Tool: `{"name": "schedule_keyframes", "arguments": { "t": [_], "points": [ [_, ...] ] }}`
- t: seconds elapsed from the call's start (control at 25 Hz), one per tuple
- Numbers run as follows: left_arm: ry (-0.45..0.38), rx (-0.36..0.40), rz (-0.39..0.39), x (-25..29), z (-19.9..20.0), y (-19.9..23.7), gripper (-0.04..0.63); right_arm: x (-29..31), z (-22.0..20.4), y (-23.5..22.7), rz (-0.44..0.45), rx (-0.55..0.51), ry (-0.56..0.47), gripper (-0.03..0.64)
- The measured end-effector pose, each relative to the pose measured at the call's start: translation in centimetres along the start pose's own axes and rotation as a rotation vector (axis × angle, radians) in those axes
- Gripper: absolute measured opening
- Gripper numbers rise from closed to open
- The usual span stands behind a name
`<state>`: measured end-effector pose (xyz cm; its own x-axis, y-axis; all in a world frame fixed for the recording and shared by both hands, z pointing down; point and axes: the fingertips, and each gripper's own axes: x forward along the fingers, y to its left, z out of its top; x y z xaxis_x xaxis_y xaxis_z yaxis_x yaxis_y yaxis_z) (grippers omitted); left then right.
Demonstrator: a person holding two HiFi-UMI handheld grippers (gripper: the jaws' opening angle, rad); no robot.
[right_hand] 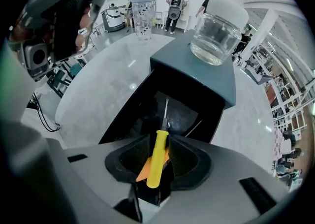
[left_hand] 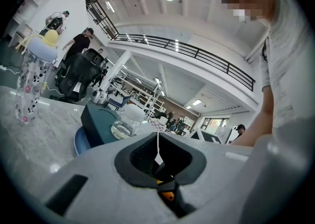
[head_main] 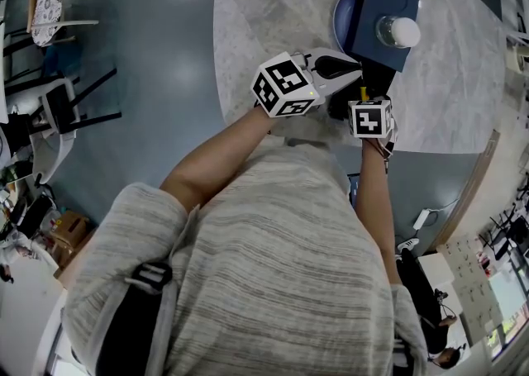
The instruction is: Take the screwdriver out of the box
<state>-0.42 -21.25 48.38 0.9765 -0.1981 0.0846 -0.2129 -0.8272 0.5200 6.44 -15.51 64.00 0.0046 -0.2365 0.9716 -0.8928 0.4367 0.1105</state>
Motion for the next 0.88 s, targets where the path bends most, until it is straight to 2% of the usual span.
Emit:
{"name": "schedule_keyframes", "arguments": {
  "t": [0.44,0.68,0.88],
  "points": [
    [0.002,0.002,0.0,-0.01,0.04,-0.05,0.023,0.61,0.1,-0.4,-0.037,0.012,0.055,0.084],
    [0.0,0.007,-0.002,-0.19,0.4,-0.19,0.023,0.18,0.08,-0.39,-0.025,0.05,0.033,0.075],
    [0.003,0.012,-0.003,-0.01,0.45,-0.28,0.023,-0.04,-0.47,-0.67,-0.001,0.133,-0.005,0.074]
  ]
}}
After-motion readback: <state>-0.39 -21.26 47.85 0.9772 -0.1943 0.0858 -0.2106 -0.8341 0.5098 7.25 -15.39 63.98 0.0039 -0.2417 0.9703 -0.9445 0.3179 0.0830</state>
